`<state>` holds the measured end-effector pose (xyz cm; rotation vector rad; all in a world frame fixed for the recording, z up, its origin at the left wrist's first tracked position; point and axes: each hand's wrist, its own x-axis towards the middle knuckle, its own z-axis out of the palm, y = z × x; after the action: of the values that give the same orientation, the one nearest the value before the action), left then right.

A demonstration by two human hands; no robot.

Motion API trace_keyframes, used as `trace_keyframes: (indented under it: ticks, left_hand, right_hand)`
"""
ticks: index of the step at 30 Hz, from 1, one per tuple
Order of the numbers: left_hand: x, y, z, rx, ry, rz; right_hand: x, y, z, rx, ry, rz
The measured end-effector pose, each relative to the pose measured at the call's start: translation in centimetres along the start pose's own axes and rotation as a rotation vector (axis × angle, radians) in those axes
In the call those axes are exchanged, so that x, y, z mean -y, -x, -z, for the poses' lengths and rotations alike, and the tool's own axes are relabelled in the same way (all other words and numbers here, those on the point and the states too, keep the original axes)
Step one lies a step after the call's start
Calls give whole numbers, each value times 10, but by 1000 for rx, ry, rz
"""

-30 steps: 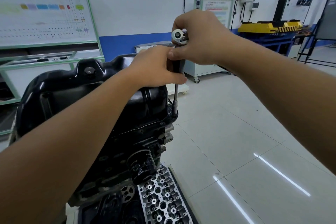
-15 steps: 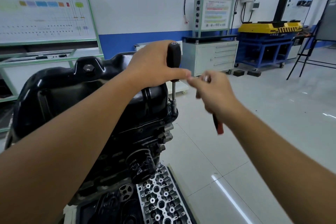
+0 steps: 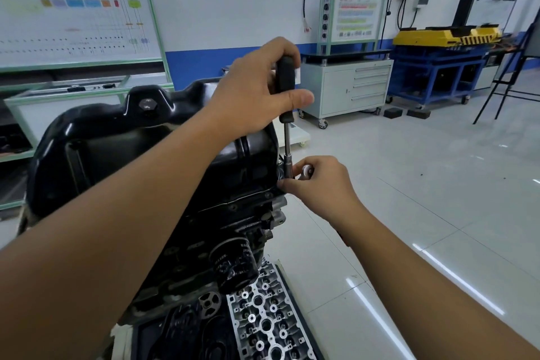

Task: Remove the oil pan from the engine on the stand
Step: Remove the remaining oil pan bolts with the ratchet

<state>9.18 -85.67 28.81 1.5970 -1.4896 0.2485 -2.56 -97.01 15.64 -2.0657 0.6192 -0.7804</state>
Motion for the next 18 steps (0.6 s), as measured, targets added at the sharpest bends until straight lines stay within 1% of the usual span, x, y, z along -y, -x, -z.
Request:
trace_keyframes:
  ticks: [2, 3, 4, 5, 8, 10, 11, 13, 14, 15, 17, 18]
  left_hand:
    - [1, -1, -2, -185, 28, -37]
    - [2, 0, -2, -252, 40, -42]
    - [2, 0, -2, -287, 24, -39]
    - [3, 1, -2, -293, -33, -34]
    - [3, 3, -5, -238, -245, -8]
    - [1, 2, -6, -205, -312, 13]
    - [0, 2, -6, -200, -331, 24]
    - [-2, 2, -6, -200, -339, 46]
    - [-2, 2, -5, -200, -337, 58]
    - [-2, 2, -6, -197, -332, 73]
    - [-3, 0, -6, -194, -330, 113]
    - [-4, -2, -6, -196, -341, 127]
  right_hand:
    - [5, -3, 1, 9, 76, -2]
    - [8, -5, 1, 14, 123, -3]
    - [11, -8, 1, 23, 170, -5]
    - [14, -10, 1, 36, 217, -2]
    - [21, -13, 2, 80, 390, 68]
    - [22, -14, 4, 95, 456, 140]
    - [21, -15, 6, 95, 445, 176]
    - [16, -17, 11, 62, 308, 190]
    - [13, -18, 14, 33, 150, 152]
    - [9, -20, 16, 8, -73, 75]
    - [4, -21, 17, -6, -559, -196]
    - [2, -21, 17, -10, -720, -330]
